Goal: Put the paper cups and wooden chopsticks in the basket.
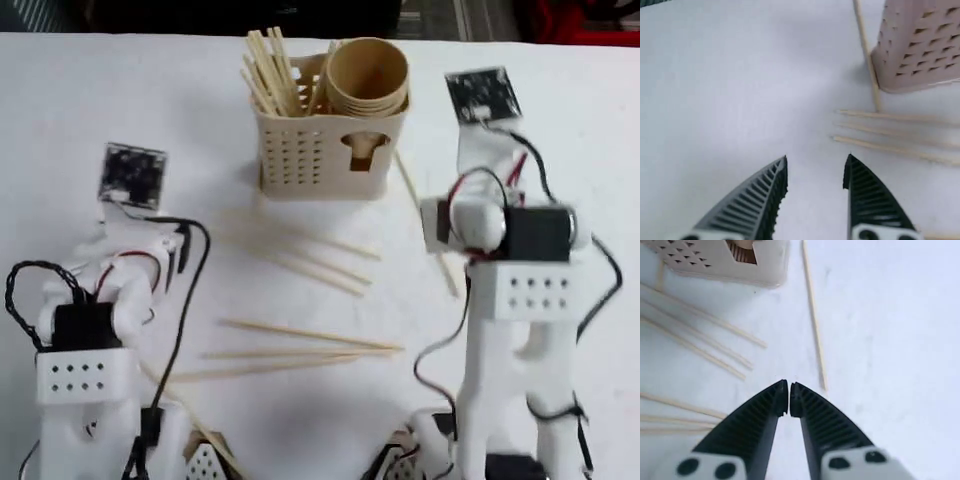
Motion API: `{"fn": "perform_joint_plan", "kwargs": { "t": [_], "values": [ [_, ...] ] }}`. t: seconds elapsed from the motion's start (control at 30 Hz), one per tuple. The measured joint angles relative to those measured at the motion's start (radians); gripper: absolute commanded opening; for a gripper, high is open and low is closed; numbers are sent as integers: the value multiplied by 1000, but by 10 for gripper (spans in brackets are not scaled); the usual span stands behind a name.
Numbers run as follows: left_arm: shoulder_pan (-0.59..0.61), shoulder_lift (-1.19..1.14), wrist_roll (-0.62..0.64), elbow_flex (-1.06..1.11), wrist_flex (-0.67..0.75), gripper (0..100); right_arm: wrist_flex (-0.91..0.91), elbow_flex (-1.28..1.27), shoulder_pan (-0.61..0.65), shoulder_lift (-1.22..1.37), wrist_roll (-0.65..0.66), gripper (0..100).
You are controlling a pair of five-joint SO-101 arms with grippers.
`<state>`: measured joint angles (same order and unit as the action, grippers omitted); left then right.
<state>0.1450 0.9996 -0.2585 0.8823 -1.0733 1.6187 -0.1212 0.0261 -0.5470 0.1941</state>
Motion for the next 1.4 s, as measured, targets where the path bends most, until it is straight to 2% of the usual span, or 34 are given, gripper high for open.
{"fn": "perform_joint_plan", "kwargs": {
  "t": [0.23, 0.4, 0.6, 0.7, 0.83, 1.0, 1.4],
  "values": [
    [-130, 0, -34, -155, -176, 191, -222, -433, -46, -288, 55, 19],
    [-276, 0, -175, -218, -253, 191, -431, -704, -104, -373, 18, 19],
    [-457, 0, -322, -198, -334, 199, -638, -899, -180, -390, -52, 19],
    [-535, -41, -362, -149, -334, 244, -687, -928, -210, -390, -91, 19],
    [-621, -184, -367, -132, -333, 256, -706, -928, -245, -390, -126, 19],
    [-695, -402, -359, -130, -249, 257, -706, -930, -245, -390, -132, 19],
    [-732, -798, -359, -130, -64, 302, -706, -930, -245, -390, -132, 19]
  ]
}}
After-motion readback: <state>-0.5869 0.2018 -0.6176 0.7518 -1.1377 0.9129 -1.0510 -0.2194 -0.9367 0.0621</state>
